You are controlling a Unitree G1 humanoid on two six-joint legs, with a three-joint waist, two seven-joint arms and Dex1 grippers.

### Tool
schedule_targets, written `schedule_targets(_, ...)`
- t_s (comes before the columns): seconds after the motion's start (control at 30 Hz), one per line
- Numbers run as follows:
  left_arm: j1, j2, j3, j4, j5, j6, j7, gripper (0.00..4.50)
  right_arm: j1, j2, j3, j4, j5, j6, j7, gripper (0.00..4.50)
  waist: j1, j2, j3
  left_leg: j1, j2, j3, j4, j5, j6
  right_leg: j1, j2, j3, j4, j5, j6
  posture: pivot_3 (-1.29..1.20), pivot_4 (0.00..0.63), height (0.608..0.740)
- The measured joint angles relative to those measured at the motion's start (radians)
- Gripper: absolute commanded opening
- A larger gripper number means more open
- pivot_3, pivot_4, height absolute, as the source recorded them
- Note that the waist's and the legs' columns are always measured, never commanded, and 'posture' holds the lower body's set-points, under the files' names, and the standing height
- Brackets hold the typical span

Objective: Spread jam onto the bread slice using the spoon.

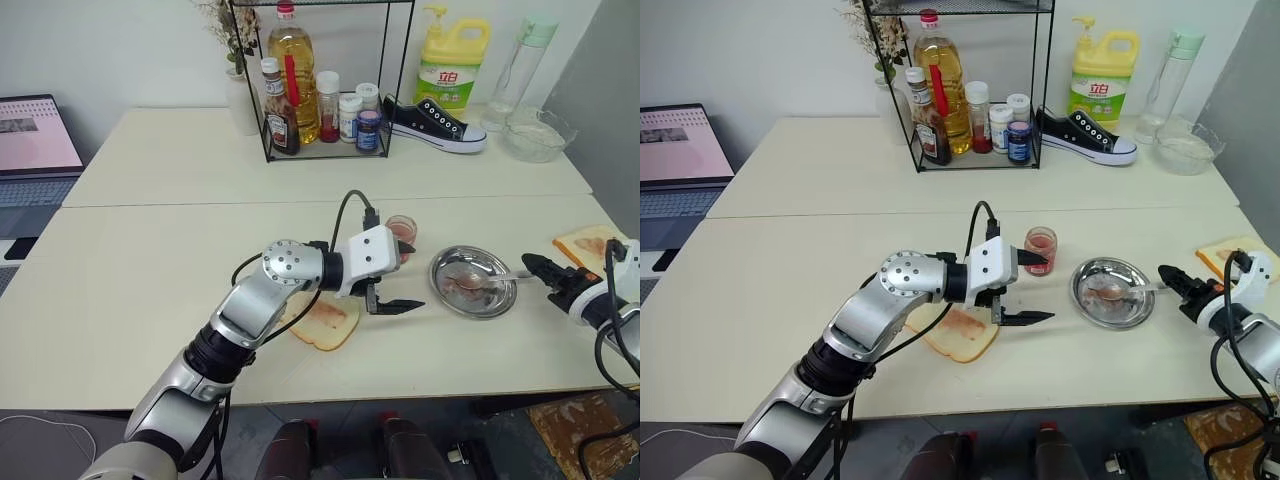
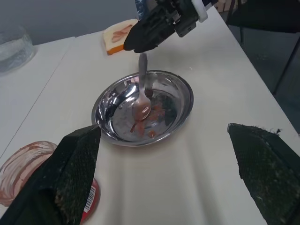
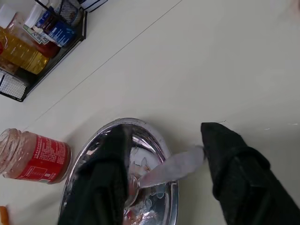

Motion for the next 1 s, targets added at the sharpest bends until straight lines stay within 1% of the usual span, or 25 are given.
schedule_targets(0.07, 0.0, -0.002, 0.006, -0.006, -0.004, 0.015, 0.009, 4.5, -0.001, 0.006, -0.008, 0.011, -0.004, 0.0, -0.005, 4.25, 0.0, 0.0, 0.0, 0.0, 0.0, 0.0, 0.0, 0.0, 0.0, 0.0, 0.0, 0.0, 0.0, 0.0, 0.0, 0.0, 0.15, 0.74)
schedule_targets(0.1, 0.0, -0.002, 0.008, -0.009, -0.006, 0.018, 0.01, 4.5, -0.001, 0.009, -0.01, 0.012, -0.006, 0.0, -0.008, 4.44, 0.0, 0.0, 0.0, 0.0, 0.0, 0.0, 0.0, 0.0, 0.0, 0.0, 0.0, 0.0, 0.0, 0.0, 0.0, 0.0, 0.15, 0.74)
schedule_targets(0.27, 0.003, 0.0, 0.017, -0.039, -0.017, 0.038, 0.013, 4.5, 0.0, 0.011, -0.031, 0.01, -0.015, 0.001, -0.024, 4.44, 0.0, 0.0, 0.0, 0.0, 0.0, 0.0, 0.0, 0.0, 0.0, 0.0, 0.0, 0.0, 0.0, 0.0, 0.0, 0.0, 0.15, 0.74)
schedule_targets(0.37, 0.027, 0.019, 0.062, -0.082, -0.057, 0.093, 0.015, 4.5, 0.025, -0.072, -0.033, -0.006, -0.072, 0.012, 0.014, 4.44, 0.0, 0.002, -0.001, 0.0, 0.0, 0.0, 0.0, 0.0, 0.0, 0.0, 0.0, 0.0, 0.0, 0.0, 0.0, 0.0, 0.15, 0.74)
schedule_targets(0.47, 0.04, 0.049, 0.145, -0.134, -0.129, 0.187, 0.022, 4.5, 0.066, -0.189, -0.023, -0.057, -0.158, 0.008, 0.107, 4.44, -0.001, 0.002, -0.001, 0.0, 0.0, 0.0, 0.0, 0.0, 0.0, 0.0, 0.0, 0.0, 0.0, 0.0, 0.0, 0.0, 0.15, 0.74)
schedule_targets(0.5, 0.051, 0.08, 0.186, -0.166, -0.166, 0.234, 0.021, 4.5, 0.086, -0.252, 0.004, -0.085, -0.196, 0.005, 0.173, 4.44, -0.004, 0.002, -0.001, 0.001, 0.0, 0.0, 0.0, 0.0, 0.0, 0.0, 0.0, 0.0, 0.0, 0.0, 0.0, 0.0, 0.15, 0.74)
schedule_targets(0.53, 0.071, 0.136, 0.234, -0.197, -0.201, 0.275, 0.012, 4.5, 0.092, -0.316, 0.029, -0.112, -0.221, 0.005, 0.244, 4.44, -0.011, 0.003, 0.0, 0.002, 0.001, 0.002, -0.001, 0.0, 0.0, -0.001, 0.001, 0.001, 0.001, 0.0, 0.0, 0.0, 0.15, 0.74)
schedule_targets(0.6, 0.113, 0.265, 0.333, -0.224, -0.239, 0.337, -0.007, 4.5, 0.075, -0.41, 0.045, -0.159, -0.234, 0.008, 0.369, 4.44, -0.023, 0.004, 0.0, 0.003, 0.003, 0.001, -0.001, 0.0, 0.0, 0.0, 0.003, 0.001, 0.001, 0.0, 0.0, 0.0, 0.15, 0.74)
schedule_targets(0.67, 0.18, 0.408, 0.417, -0.236, -0.26, 0.369, -0.044, 4.5, 0.003, -0.457, 0.097, -0.208, -0.229, 0.012, 0.484, 4.44, -0.03, 0.003, 0.0, 0.004, 0.006, 0.001, -0.002, 0.0, 0.0, 0.0, 0.003, 0.0, 0.0, 0.0, 0.0, 0.0, 0.15, 0.74)
schedule_targets(0.7, 0.226, 0.493, 0.472, -0.225, -0.268, 0.381, -0.074, 4.5, -0.044, -0.478, 0.146, -0.248, -0.222, 0.011, 0.561, 4.44, -0.033, 0.003, 0.001, 0.004, 0.007, 0.001, -0.002, 0.0, 0.0, 0.0, 0.003, 0.0, 0.0, 0.0, -0.001, 0.0, 0.15, 0.74)
schedule_targets(0.77, 0.264, 0.578, 0.546, -0.194, -0.269, 0.38, -0.101, 4.5, -0.082, -0.492, 0.202, -0.306, -0.212, 0.013, 0.658, 4.44, -0.024, 0.001, 0.002, 0.003, 0.007, 0.0, -0.002, 0.0, 0.0, 0.0, 0.003, -0.002, -0.001, 0.0, -0.001, 0.0, 0.15, 0.74)
schedule_targets(0.87, 0.332, 0.648, 0.604, -0.172, -0.269, 0.326, -0.146, 4.5, -0.143, -0.488, 0.267, -0.337, -0.176, 0.037, 0.75, 4.44, 0.007, 0.0, 0.002, 0.0, 0.002, -0.003, 0.0, 0.0, 0.0, 0.0, 0.0, -0.002, -0.001, 0.0, -0.001, 0.0, 0.15, 0.74)
schedule_targets(1.0, 0.33, 0.642, 0.646, -0.148, -0.299, 0.315, -0.142, 4.5, -0.164, -0.468, 0.332, -0.365, -0.188, 0.039, 0.818, 4.44, 0.032, -0.006, 0.004, -0.001, 0.0, -0.004, 0.002, 0.0, 0.0, 0.002, -0.006, -0.002, -0.003, 0.0, 0.0, 0.0, 0.15, 0.74)
